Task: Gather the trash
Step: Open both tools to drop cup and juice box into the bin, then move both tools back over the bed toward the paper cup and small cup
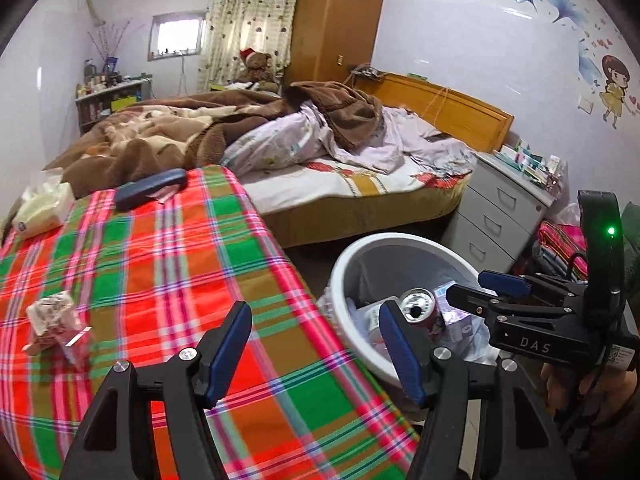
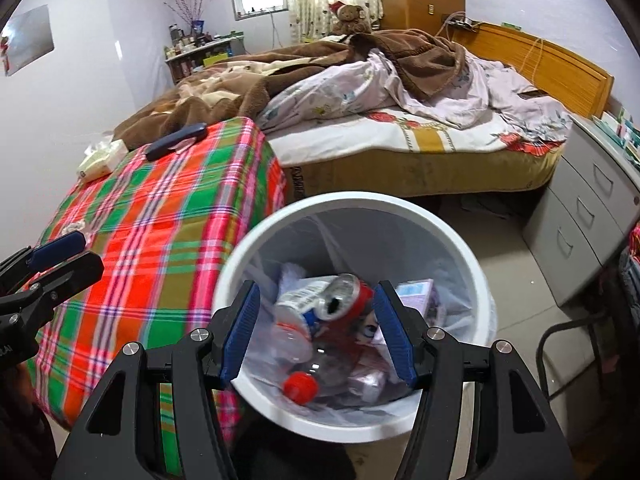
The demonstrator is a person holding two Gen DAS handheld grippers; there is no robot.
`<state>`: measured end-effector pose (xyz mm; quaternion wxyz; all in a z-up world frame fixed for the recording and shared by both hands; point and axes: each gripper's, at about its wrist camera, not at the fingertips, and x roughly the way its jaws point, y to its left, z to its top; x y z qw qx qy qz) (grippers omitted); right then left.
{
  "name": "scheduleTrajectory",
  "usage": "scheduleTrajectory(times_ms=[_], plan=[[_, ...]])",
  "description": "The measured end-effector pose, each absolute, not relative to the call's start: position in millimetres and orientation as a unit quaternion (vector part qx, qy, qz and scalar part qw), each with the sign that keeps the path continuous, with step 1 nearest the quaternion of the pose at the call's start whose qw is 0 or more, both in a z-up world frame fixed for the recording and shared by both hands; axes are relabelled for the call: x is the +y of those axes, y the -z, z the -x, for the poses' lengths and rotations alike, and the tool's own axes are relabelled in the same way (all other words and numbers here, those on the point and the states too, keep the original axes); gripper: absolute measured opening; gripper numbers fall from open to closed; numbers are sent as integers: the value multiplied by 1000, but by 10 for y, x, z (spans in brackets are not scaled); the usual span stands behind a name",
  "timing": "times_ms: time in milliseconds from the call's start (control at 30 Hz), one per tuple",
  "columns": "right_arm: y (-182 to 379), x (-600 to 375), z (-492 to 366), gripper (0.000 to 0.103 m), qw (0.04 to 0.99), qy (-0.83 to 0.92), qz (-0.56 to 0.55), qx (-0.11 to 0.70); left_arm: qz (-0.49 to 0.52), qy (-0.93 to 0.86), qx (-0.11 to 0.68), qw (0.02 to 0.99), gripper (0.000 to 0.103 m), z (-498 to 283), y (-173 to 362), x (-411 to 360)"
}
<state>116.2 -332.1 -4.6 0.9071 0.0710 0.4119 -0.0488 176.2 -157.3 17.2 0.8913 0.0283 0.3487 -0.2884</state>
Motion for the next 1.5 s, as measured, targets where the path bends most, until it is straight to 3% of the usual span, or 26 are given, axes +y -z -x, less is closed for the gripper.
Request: scheduleTrajectory(times_ms=[900,1500], plan=[[101,-1851,-1566,61,903,-102,-45,415,44,121,349,928,66,-2110,-172,596],[381,-847,-2032,61,879,-196,-45,432,47,131,395,908,66,-2830,200,1063]])
